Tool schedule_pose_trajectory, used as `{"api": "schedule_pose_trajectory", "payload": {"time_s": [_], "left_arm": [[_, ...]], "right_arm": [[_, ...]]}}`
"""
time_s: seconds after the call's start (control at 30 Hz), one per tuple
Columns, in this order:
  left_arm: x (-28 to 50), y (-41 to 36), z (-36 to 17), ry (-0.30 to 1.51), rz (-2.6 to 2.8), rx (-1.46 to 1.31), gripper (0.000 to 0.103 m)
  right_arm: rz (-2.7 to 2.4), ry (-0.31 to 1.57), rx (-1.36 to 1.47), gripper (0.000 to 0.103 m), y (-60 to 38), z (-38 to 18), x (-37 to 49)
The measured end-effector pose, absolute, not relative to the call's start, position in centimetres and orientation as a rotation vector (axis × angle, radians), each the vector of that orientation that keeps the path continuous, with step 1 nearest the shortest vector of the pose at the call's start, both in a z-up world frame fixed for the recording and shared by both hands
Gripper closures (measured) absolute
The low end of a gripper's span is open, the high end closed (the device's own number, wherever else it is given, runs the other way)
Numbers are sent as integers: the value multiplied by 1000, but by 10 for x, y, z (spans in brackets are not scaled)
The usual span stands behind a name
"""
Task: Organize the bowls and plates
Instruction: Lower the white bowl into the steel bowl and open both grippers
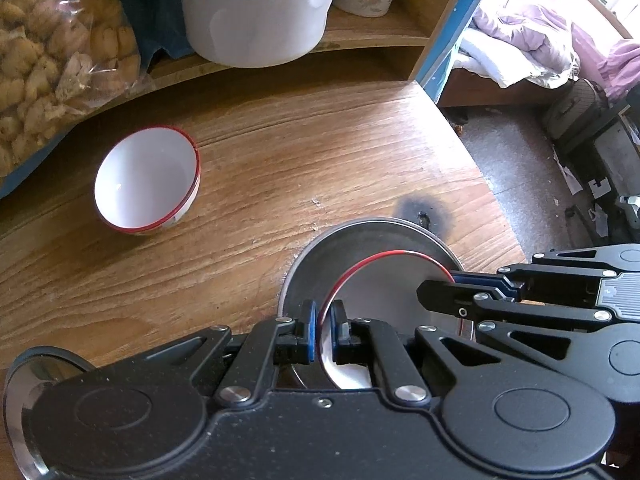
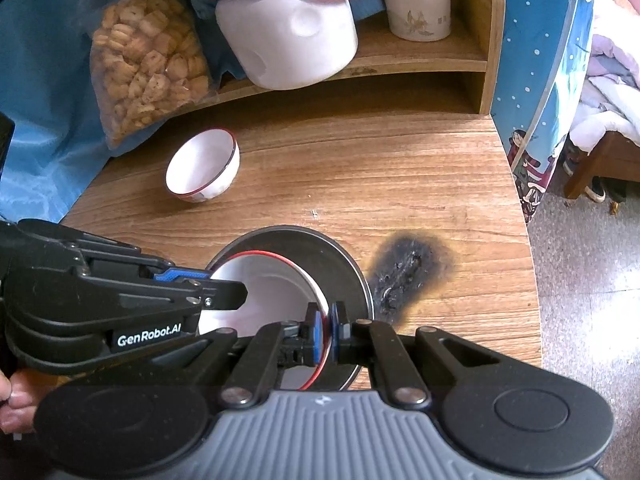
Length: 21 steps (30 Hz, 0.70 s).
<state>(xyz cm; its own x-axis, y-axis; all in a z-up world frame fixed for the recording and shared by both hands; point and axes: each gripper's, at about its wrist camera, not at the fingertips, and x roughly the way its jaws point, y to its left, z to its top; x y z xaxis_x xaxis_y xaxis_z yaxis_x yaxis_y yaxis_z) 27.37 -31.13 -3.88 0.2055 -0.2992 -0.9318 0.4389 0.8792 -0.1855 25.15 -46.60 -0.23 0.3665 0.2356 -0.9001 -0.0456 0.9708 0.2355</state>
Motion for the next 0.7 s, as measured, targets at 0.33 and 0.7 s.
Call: {"api": "schedule_pose_trajectory", "payload": {"time_s": [0.33,0.7], "left_arm": [[276,-312,-45,1289,-510,134,97],[278,-311,-50,1293,-498,139,96]], "right_arm": [[167,1212,205,97,-466,-9,254],[152,1225,219,97,-463,-16,256]]}}
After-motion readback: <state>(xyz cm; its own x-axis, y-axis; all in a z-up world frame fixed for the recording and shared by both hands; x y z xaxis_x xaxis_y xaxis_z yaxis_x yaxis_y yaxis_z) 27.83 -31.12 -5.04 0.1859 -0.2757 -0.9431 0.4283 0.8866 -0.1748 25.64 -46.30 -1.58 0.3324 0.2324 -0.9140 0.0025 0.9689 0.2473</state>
